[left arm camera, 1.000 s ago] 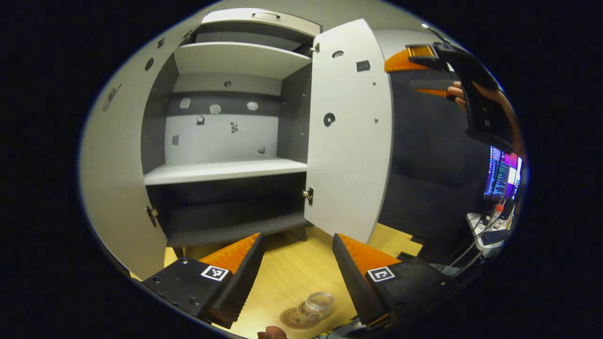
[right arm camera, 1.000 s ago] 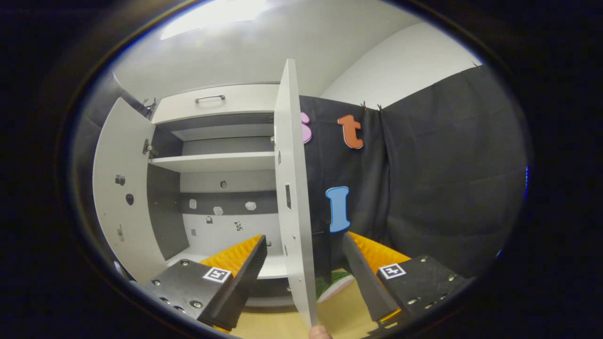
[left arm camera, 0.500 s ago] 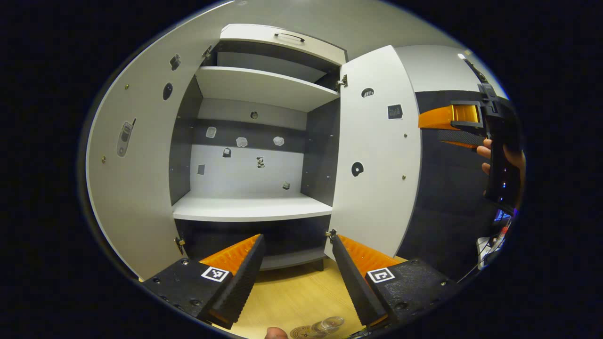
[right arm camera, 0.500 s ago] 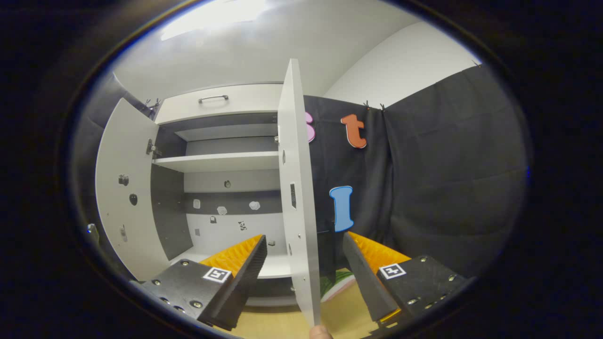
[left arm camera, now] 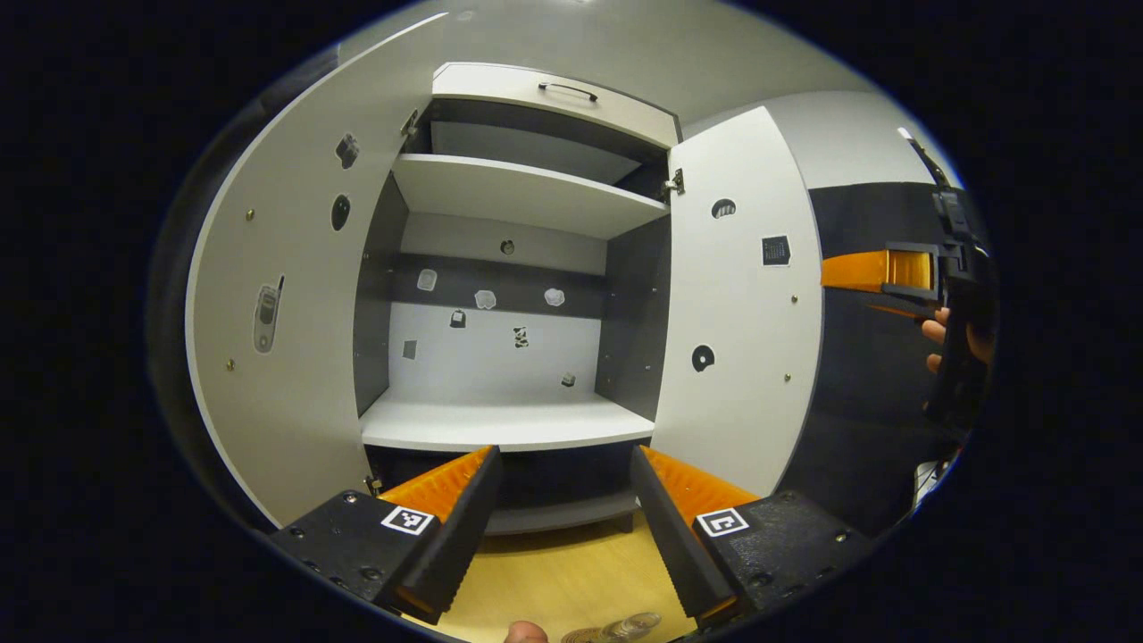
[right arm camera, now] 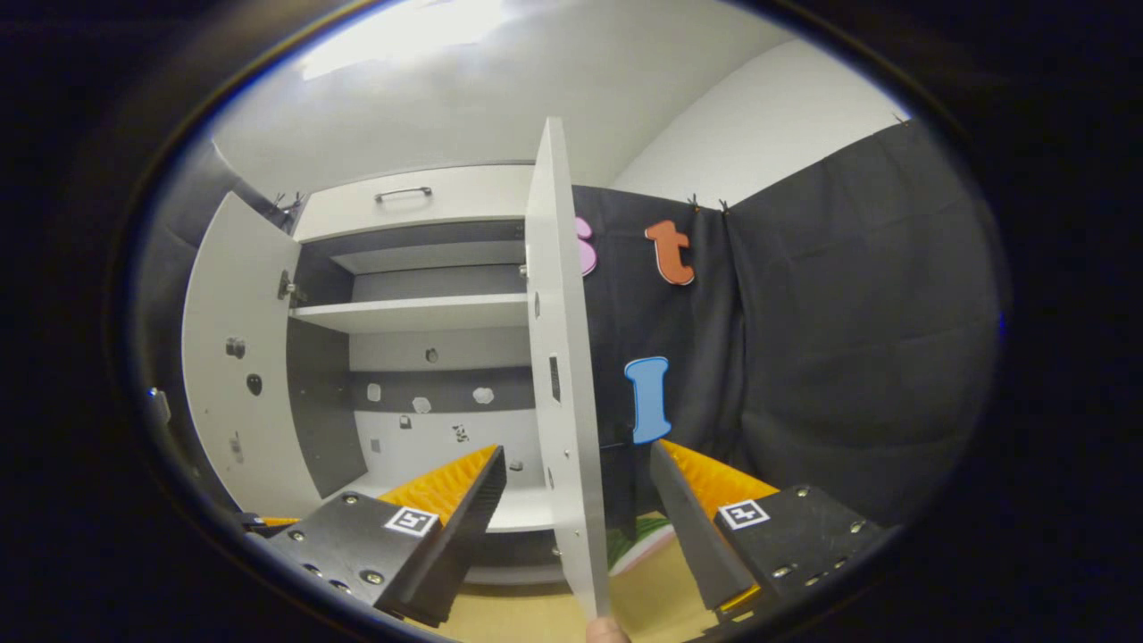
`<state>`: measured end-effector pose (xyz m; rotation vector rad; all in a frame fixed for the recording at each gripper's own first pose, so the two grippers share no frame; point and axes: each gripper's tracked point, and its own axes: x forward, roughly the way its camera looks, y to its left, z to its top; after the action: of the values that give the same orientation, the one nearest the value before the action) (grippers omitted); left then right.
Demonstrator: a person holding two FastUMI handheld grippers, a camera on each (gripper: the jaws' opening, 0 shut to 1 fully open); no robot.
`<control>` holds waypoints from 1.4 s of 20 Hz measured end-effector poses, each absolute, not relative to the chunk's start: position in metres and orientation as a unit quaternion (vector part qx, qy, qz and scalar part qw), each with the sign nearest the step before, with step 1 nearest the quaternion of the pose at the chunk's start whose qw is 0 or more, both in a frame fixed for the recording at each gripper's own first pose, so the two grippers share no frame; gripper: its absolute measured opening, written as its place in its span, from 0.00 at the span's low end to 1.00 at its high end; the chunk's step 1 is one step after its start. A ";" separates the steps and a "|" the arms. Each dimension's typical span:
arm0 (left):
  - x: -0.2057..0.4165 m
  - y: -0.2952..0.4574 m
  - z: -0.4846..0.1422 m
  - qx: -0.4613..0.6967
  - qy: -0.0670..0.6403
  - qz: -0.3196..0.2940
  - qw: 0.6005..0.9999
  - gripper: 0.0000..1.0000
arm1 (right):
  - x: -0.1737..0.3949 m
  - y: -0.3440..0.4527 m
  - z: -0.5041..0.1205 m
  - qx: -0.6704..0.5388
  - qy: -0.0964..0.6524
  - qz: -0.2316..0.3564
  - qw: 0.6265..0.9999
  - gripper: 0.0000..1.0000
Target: Grasp the bottle in the cabinet with the left hand and place it on the coaster, then close the right door with the right hand and the left door with the left hand.
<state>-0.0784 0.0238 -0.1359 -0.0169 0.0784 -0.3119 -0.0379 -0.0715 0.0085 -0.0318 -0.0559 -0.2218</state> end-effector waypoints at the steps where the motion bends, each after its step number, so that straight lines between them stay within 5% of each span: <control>1: -0.077 0.023 -0.135 -0.010 0.038 -0.156 0.987 0.92 | -0.038 -0.072 0.008 -0.016 -0.028 -0.111 0.993 0.98; 22: -0.071 0.035 -0.109 -0.023 0.023 -0.134 0.990 0.92 | -0.043 -0.070 0.020 -0.017 -0.042 -0.100 0.994 0.98; 28: -0.072 0.048 -0.072 -0.013 0.001 -0.115 0.993 0.91 | -0.062 -0.115 0.033 -0.021 -0.053 -0.142 0.988 0.98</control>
<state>-0.0721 0.0475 -0.0719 -0.0256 0.0012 -0.2311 -0.0620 -0.1145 0.0330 -0.0420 -0.1058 -0.2845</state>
